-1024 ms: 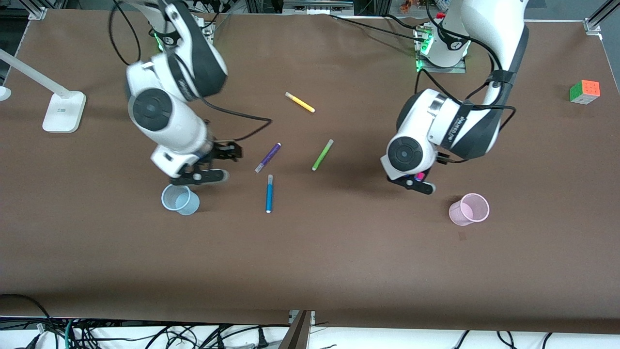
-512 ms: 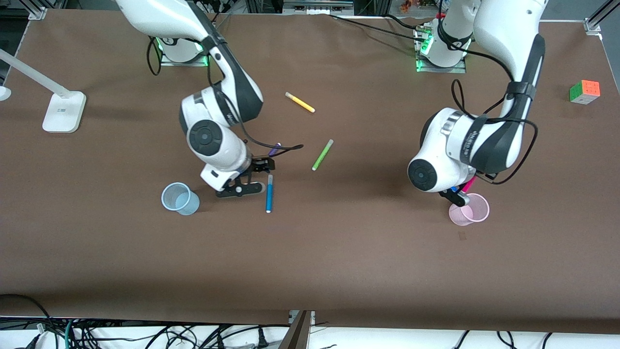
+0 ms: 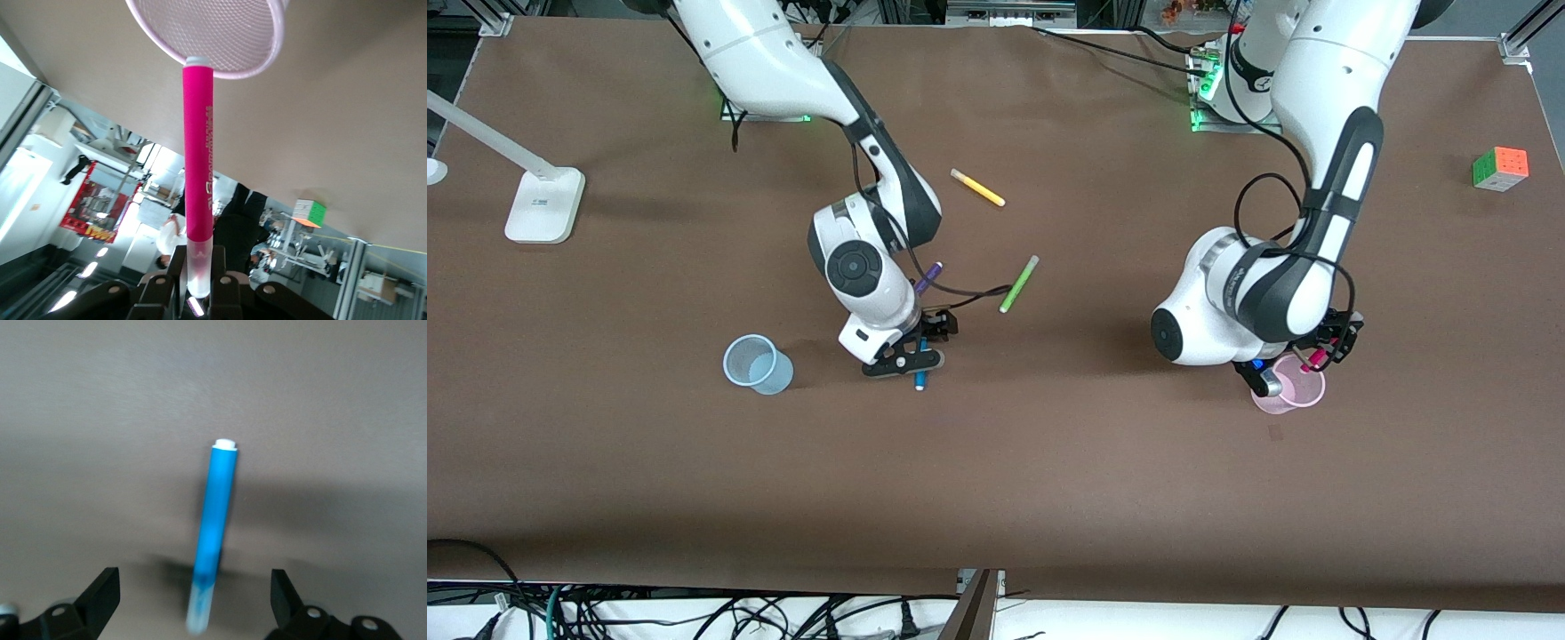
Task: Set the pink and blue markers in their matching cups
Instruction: 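Drop the pink marker into the pink cup while the right gripper grasps the blue marker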
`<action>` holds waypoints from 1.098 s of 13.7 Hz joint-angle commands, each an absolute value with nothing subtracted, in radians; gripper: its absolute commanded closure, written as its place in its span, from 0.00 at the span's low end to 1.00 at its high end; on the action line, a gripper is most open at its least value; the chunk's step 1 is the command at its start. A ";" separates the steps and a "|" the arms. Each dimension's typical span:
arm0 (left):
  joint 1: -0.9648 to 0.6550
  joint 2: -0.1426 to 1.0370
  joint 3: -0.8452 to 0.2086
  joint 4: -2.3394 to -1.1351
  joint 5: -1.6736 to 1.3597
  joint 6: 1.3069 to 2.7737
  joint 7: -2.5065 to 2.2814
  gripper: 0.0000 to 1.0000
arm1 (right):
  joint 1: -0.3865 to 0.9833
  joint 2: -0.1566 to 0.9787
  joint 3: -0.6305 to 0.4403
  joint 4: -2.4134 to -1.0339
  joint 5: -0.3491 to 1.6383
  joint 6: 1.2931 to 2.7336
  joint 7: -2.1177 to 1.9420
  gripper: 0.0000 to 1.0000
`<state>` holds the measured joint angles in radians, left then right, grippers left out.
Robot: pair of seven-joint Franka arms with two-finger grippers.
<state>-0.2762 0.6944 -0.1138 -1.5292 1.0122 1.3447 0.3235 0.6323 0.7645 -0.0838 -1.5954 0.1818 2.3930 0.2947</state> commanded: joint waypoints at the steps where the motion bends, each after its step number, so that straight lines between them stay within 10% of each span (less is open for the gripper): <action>1: -0.291 0.736 -0.115 -1.509 1.084 1.344 0.353 1.00 | 0.635 0.813 -0.092 -1.577 0.204 2.439 0.291 0.00; 3: -0.294 0.744 -0.115 -1.509 1.100 1.345 0.344 0.92 | 0.634 0.815 -0.092 -1.577 0.207 2.442 0.291 0.02; 4: -0.305 0.744 -0.115 -1.509 1.103 1.345 0.327 0.29 | 0.634 0.815 -0.092 -1.577 0.209 2.442 0.291 0.11; 5: -0.319 0.744 -0.115 -1.509 1.103 1.338 0.307 0.00 | 0.635 0.813 -0.092 -1.575 0.209 2.444 0.293 0.22; 10: -0.319 0.713 -0.117 -1.511 1.075 1.333 0.181 0.00 | 0.637 0.811 -0.092 -1.575 0.206 2.444 0.291 0.93; 15: -0.188 0.546 -0.115 -1.467 0.720 1.341 0.173 0.00 | 0.632 0.790 -0.094 -1.551 0.210 2.433 0.281 1.00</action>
